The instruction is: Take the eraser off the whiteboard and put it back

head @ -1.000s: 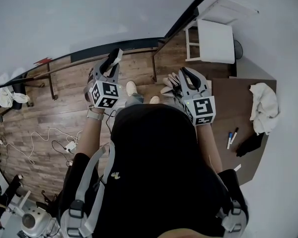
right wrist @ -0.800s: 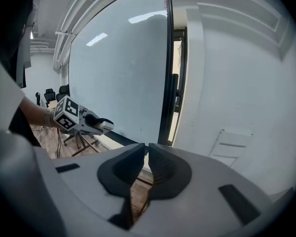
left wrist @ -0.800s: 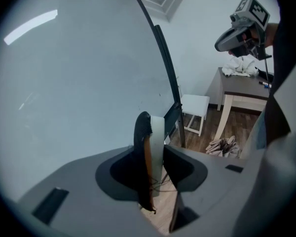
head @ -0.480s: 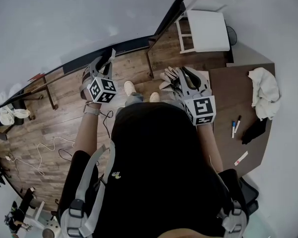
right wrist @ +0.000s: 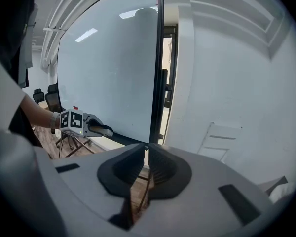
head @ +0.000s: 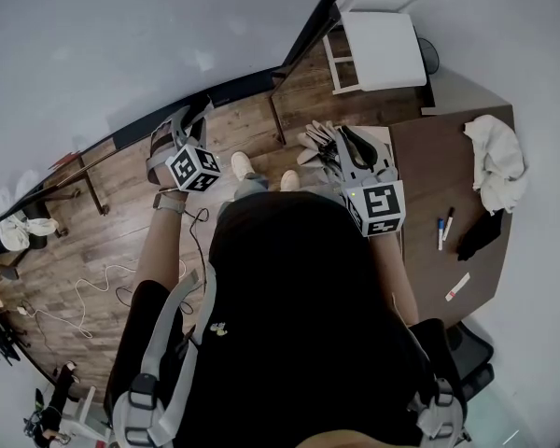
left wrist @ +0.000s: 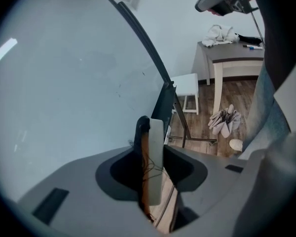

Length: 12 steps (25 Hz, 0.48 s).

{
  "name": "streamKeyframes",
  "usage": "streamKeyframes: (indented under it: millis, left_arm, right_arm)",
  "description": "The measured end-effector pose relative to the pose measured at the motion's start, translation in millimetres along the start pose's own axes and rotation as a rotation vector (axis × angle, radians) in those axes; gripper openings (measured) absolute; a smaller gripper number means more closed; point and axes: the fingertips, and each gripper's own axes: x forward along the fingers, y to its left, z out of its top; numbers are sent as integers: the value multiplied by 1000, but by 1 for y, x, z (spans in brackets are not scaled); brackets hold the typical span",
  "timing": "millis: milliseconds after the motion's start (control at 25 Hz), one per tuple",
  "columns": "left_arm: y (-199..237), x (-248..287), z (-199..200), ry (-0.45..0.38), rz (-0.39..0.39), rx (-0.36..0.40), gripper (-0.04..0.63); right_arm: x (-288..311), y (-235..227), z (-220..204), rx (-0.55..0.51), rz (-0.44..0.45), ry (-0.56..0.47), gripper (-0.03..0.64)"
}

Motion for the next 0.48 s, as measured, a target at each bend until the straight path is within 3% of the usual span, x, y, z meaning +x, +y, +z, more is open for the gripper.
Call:
streamKeyframes:
  millis: [200, 480]
  left_arm:
    - [-4, 8, 2, 23, 38, 157, 161]
    - [-4, 14, -1, 20, 43, 159, 185]
  right_arm:
    - [1, 0, 0, 1, -1, 2, 35]
    - [2, 1, 1, -5, 4, 7, 35]
